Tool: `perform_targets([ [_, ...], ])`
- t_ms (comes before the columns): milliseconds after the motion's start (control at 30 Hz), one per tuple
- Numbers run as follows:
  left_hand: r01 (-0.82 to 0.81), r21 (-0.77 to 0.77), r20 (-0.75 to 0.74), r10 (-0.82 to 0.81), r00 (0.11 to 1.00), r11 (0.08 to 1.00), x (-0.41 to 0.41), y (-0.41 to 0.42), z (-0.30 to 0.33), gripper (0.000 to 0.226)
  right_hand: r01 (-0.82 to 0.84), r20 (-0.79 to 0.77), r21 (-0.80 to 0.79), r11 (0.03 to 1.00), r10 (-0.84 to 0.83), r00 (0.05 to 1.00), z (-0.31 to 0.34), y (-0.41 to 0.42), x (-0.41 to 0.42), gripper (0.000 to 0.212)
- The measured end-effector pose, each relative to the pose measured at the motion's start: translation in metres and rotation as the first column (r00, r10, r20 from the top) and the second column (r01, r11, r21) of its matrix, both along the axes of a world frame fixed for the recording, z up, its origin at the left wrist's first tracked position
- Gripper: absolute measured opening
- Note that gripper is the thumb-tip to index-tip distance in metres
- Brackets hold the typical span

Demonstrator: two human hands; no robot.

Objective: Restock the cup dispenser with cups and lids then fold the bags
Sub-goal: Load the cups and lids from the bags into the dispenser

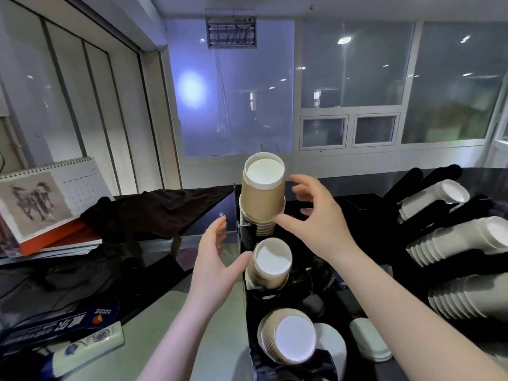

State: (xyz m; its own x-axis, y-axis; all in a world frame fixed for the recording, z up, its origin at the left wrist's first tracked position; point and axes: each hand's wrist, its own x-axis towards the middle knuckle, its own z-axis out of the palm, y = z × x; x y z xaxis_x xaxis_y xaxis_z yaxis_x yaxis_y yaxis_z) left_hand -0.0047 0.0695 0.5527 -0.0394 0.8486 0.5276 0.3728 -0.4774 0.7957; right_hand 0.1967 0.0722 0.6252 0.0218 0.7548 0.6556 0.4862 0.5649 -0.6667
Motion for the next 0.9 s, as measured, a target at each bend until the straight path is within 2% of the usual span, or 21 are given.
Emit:
perform_targets([
  [100,0.029,0.014,-0.011,-0.029,1.0,0.999,0.008,0.02,0.02,0.092,-0.108,0.075,-0.13,0.986,0.119,0.99,0.018,0.019,-0.007,0.079],
  [200,0.142,0.029,-0.018,-0.142,0.99,0.989,0.019,0.036,0.034,0.094,-0.145,0.089,-0.208,0.967,0.166,0.982,0.022,0.037,-0.01,0.084],
  [300,0.186,0.043,-0.021,-0.186,0.982,0.982,0.027,0.047,0.036,0.097,-0.169,0.097,-0.241,0.956,0.197,0.976,0.018,0.047,-0.013,0.09],
  [467,0.158,0.047,0.031,-0.159,0.987,0.986,0.038,0.054,0.038,0.117,-0.181,0.031,-0.212,0.96,0.191,0.981,0.017,0.049,-0.016,0.081],
  [633,0.039,0.057,0.039,-0.041,0.998,0.998,0.043,0.056,0.034,0.118,-0.181,0.012,-0.15,0.972,0.185,0.983,0.014,0.052,-0.016,0.082],
  [733,0.034,0.055,0.02,-0.035,0.999,0.998,0.041,0.061,0.031,0.118,-0.191,-0.004,-0.136,0.972,0.192,0.981,0.01,0.054,-0.016,0.083],
  [800,0.034,0.065,-0.006,-0.034,0.999,0.997,0.04,0.064,0.031,0.118,-0.22,-0.085,-0.129,0.967,0.21,0.974,0.009,0.052,-0.019,0.083],
  [900,0.007,0.089,-0.044,-0.003,0.999,0.996,0.039,0.066,0.03,0.114,-0.331,-0.295,-0.044,0.942,0.305,0.906,0.024,0.045,-0.024,0.073],
])
